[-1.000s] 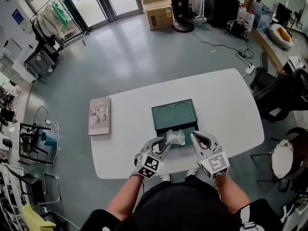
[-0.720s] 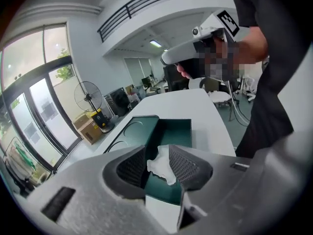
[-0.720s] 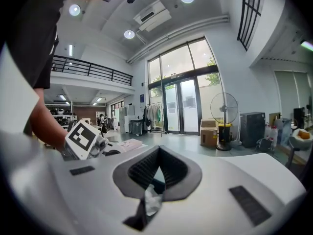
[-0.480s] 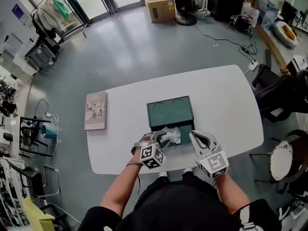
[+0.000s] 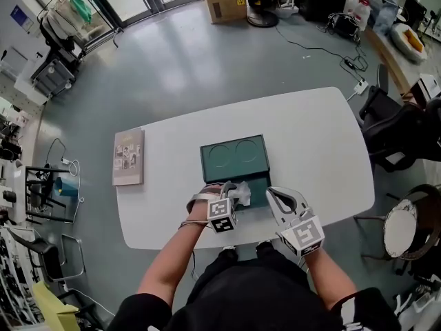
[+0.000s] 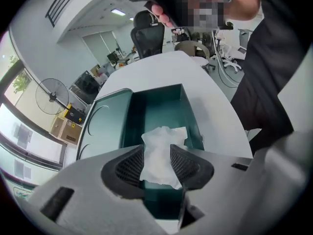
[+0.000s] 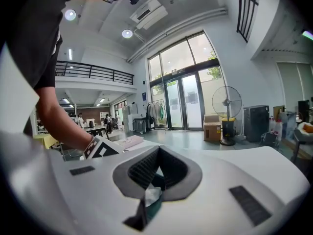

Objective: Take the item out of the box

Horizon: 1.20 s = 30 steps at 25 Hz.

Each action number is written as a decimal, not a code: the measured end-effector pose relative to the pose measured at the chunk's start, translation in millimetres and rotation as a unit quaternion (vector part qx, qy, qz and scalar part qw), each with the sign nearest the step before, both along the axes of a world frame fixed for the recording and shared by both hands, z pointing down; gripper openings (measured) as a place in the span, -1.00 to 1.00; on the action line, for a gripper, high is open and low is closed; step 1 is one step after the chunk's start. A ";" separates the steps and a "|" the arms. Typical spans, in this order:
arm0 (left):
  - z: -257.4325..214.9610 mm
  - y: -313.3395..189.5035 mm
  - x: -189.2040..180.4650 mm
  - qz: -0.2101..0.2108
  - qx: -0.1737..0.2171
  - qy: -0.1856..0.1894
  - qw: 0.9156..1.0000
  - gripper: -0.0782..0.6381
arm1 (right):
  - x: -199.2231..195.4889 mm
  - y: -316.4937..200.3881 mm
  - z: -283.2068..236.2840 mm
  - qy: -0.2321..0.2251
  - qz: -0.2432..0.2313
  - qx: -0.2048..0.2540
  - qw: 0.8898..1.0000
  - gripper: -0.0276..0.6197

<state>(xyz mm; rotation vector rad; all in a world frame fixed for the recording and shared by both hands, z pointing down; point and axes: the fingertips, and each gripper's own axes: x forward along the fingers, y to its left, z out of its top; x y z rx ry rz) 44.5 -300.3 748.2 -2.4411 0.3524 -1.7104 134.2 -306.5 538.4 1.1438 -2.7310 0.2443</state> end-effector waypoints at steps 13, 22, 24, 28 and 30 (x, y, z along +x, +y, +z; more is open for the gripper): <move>33.4 -2.0 -1.6 0.010 -0.053 -0.057 0.997 -0.40 | -4.7 -6.6 1.5 -0.007 -0.021 -0.006 1.000 -0.90; 28.5 0.0 0.3 0.009 -0.037 -0.046 0.998 -0.66 | -17.2 -4.6 1.5 -0.008 -0.035 -0.010 0.999 -0.90; 22.3 -0.8 -0.6 0.006 -0.021 -0.041 0.999 -0.71 | -17.7 -3.7 2.1 -0.007 -0.035 -0.007 0.999 -0.90; -3.3 -1.9 0.4 -0.016 0.008 -0.005 1.000 -0.73 | -21.7 -1.0 -0.3 -0.007 -0.037 -0.006 0.999 -0.90; -15.0 -0.2 0.4 -0.033 0.017 0.020 0.999 -0.73 | -23.3 -0.8 -2.2 -0.006 -0.037 -0.001 0.999 -0.90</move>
